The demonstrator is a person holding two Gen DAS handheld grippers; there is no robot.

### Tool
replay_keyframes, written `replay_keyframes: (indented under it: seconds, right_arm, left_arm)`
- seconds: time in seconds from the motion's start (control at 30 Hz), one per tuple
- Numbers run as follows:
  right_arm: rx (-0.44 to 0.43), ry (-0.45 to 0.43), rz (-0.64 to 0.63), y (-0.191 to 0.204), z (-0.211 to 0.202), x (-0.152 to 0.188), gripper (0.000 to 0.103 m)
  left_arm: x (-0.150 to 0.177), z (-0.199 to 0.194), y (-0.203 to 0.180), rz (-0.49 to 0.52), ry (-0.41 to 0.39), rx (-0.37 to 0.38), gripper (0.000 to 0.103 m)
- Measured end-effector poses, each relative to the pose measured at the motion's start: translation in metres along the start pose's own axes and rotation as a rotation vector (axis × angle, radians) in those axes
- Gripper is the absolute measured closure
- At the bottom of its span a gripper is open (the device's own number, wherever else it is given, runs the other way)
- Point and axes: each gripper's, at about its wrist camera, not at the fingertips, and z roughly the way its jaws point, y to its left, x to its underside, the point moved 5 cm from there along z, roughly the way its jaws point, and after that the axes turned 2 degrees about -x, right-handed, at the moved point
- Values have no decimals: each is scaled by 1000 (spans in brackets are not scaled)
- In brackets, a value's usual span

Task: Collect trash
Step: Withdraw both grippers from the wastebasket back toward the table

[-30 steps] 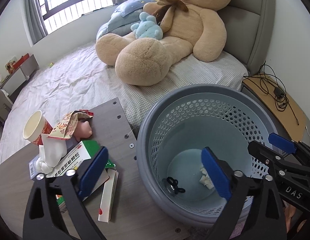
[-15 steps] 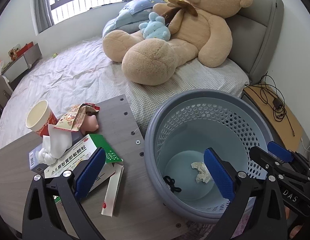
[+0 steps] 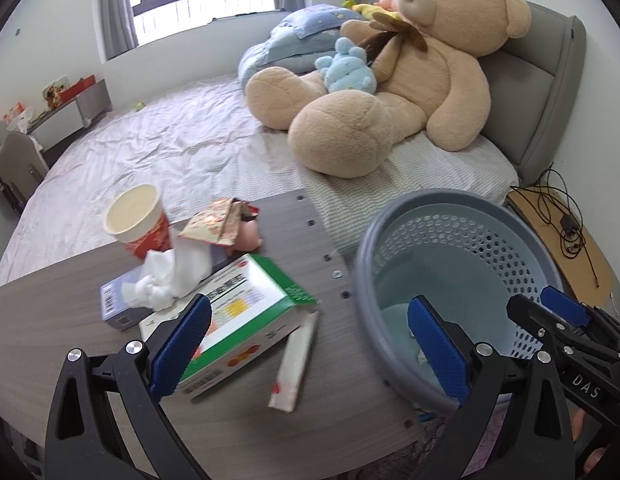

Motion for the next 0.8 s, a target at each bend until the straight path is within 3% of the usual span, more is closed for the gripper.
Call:
replay_keyframes:
  seconds: [0.53, 0.8]
  right_arm:
    - [-82, 34, -118, 88, 20, 13, 36]
    - [-108, 87, -170, 129, 37, 35, 36]
  left_arm:
    - [24, -15, 106, -99, -9, -146, 6]
    - [49, -11, 138, -130, 22, -175, 6]
